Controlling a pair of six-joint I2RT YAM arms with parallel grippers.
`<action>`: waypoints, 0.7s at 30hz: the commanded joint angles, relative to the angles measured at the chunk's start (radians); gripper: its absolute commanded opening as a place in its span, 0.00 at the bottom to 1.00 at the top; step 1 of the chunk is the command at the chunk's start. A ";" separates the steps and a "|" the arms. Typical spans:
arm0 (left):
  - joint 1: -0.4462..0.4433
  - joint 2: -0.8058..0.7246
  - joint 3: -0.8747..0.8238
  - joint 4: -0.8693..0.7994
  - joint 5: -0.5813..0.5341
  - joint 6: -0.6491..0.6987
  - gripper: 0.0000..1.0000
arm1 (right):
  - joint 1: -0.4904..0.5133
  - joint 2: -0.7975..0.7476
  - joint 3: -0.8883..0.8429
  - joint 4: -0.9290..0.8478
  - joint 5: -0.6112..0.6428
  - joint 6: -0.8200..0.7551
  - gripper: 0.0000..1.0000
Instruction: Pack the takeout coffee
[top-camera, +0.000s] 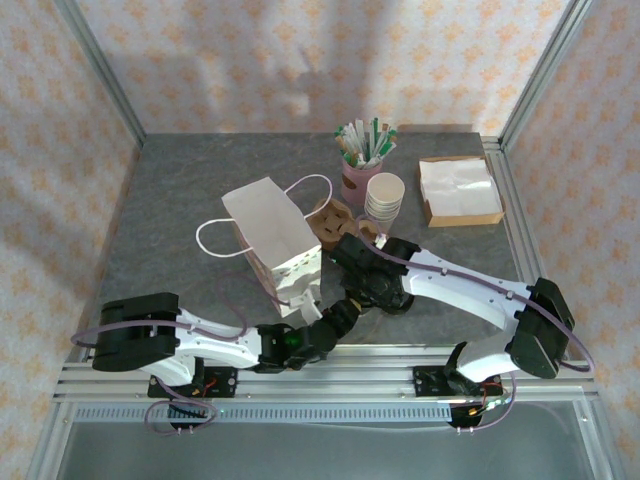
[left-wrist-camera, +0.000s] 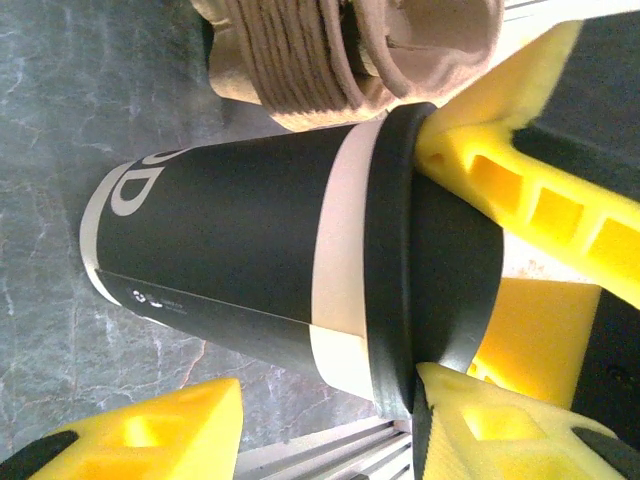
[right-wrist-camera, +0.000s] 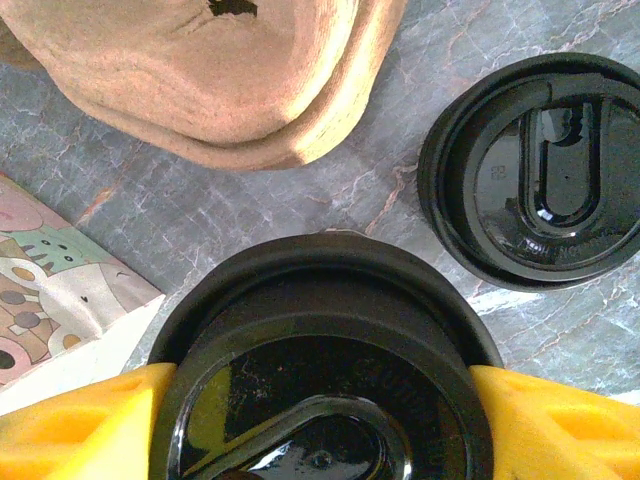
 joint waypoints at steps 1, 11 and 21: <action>0.004 0.031 -0.063 -0.224 -0.048 -0.027 0.46 | 0.004 0.058 -0.020 0.071 -0.108 0.030 0.72; 0.004 0.040 -0.067 -0.218 -0.046 -0.027 0.46 | 0.004 0.048 -0.002 0.069 -0.106 0.027 0.75; 0.004 0.020 -0.051 -0.261 -0.061 -0.016 0.46 | 0.004 0.032 0.016 0.063 -0.105 0.016 0.77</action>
